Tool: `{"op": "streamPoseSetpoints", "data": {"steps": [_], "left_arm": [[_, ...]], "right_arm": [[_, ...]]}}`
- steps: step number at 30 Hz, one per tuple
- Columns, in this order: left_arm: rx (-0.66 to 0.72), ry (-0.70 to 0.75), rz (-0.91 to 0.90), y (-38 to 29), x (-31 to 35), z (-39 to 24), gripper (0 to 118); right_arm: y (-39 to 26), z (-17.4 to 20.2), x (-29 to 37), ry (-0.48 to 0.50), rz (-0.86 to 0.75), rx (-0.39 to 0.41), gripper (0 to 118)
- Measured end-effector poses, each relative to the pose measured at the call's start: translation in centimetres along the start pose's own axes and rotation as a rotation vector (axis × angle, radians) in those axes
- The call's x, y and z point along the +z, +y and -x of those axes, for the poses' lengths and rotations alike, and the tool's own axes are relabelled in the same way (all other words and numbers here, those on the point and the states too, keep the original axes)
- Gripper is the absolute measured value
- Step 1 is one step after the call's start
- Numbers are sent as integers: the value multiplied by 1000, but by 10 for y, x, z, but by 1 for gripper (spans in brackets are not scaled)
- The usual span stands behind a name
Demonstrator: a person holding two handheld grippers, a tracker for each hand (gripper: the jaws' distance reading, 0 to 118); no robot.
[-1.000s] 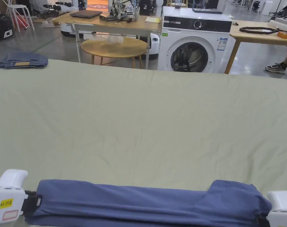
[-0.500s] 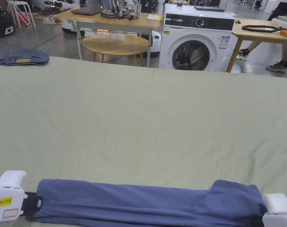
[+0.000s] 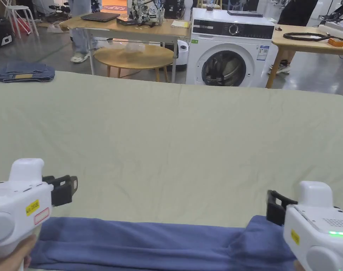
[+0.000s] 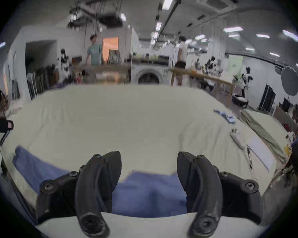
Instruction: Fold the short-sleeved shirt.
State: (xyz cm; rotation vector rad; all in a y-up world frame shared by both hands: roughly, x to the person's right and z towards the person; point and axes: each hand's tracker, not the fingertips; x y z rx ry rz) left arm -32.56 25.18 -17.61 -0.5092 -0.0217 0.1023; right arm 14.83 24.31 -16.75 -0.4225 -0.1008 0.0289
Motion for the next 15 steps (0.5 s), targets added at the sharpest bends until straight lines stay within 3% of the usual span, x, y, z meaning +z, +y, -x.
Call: {"op": "streamPoseSetpoints", "data": {"steps": [2,4,8,15], "left_arm": [[-43,33,-95,3,3,-16,43],[-71,75,-148,4,5,-27,26],[-92,91,-218,5,6,-33,0],[-113,125,-221,8,15,-23,0]], "right_arm": [[4,18,2,6,-100,-11,57],[8,32,3,0,-166,-18,33],[14,53,3,16,-224,-22,0],[17,69,4,28,-277,-23,0]]}}
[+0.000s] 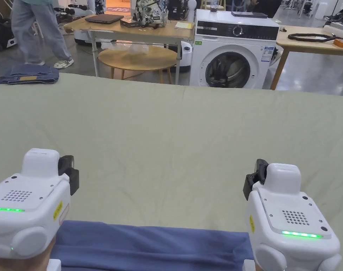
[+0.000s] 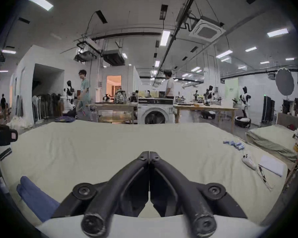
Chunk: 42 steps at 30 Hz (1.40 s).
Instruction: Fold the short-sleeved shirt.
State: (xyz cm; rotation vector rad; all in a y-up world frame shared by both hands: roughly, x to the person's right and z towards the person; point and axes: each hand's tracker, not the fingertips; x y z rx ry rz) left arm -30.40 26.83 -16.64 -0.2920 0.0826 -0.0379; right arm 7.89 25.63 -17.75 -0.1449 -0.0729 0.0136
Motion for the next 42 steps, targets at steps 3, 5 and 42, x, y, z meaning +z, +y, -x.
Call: {"op": "streamPoseSetpoints", "data": {"steps": [3,5,42], "left_arm": [[16,-40,122,-3,-1,27,0],[47,-55,228,-7,-6,52,0],[748,-633,820,-119,-71,129,6]], "right_arm": [[0,2,-1,13,6,11,0],[0,3,-2,21,7,12,0],[-20,11,-16,82,120,15,0]]}}
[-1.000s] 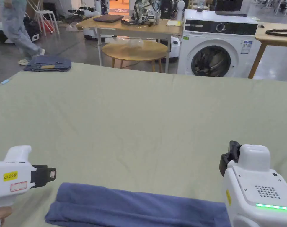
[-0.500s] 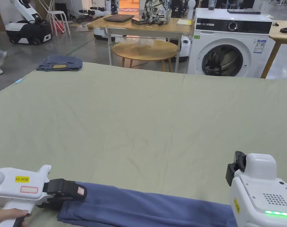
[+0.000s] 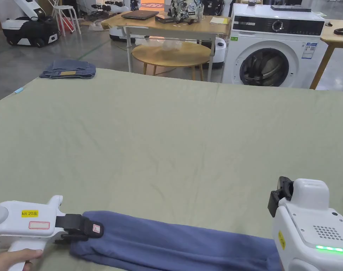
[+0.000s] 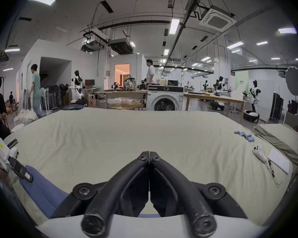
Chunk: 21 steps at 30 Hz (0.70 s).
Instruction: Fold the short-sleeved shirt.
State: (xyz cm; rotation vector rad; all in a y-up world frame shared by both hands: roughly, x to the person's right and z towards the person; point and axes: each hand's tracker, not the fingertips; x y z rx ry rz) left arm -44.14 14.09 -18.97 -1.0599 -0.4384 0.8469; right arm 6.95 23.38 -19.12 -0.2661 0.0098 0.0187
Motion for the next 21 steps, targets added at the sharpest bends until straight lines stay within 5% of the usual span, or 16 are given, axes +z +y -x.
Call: {"op": "streamPoseSetpoints", "data": {"steps": [8,21], "left_arm": [[-126,69,-57,18,43,-38,6],[-129,330,-138,23,118,-64,6]], "right_arm": [[4,-4,-4,1,-2,-1,0],[5,2,-9,34,-3,-11,0]]}}
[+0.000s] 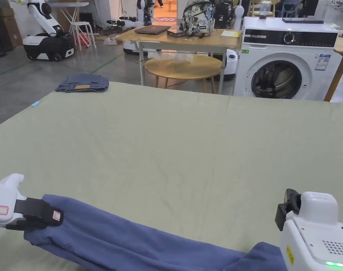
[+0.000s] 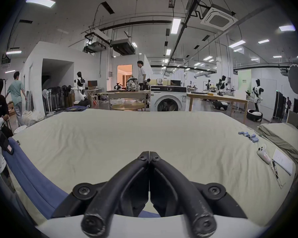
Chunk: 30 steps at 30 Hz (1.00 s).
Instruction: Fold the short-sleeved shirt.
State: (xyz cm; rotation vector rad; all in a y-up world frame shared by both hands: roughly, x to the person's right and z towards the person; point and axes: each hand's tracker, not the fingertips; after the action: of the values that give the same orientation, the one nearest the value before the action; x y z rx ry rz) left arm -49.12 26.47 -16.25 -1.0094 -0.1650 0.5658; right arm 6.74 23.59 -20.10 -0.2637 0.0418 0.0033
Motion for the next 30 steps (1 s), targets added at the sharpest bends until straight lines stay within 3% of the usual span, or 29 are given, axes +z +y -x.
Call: {"op": "streamPoseSetpoints", "data": {"steps": [11,17,20,25,30], "left_arm": [[19,-343,92,-15,-40,-88,6],[-32,-322,185,-28,-106,-145,6],[-80,-243,270,-39,-146,-166,6],[-111,-109,387,-59,-207,-175,6],[-115,-39,365,-69,-233,-173,6]], "right_arm": [[-3,-4,1,-3,14,-7,0],[-7,-10,3,-16,31,-13,0],[-8,-13,4,-22,38,-9,0],[-9,-20,6,-38,46,-5,0],[-9,-24,7,-49,51,-12,0]]}}
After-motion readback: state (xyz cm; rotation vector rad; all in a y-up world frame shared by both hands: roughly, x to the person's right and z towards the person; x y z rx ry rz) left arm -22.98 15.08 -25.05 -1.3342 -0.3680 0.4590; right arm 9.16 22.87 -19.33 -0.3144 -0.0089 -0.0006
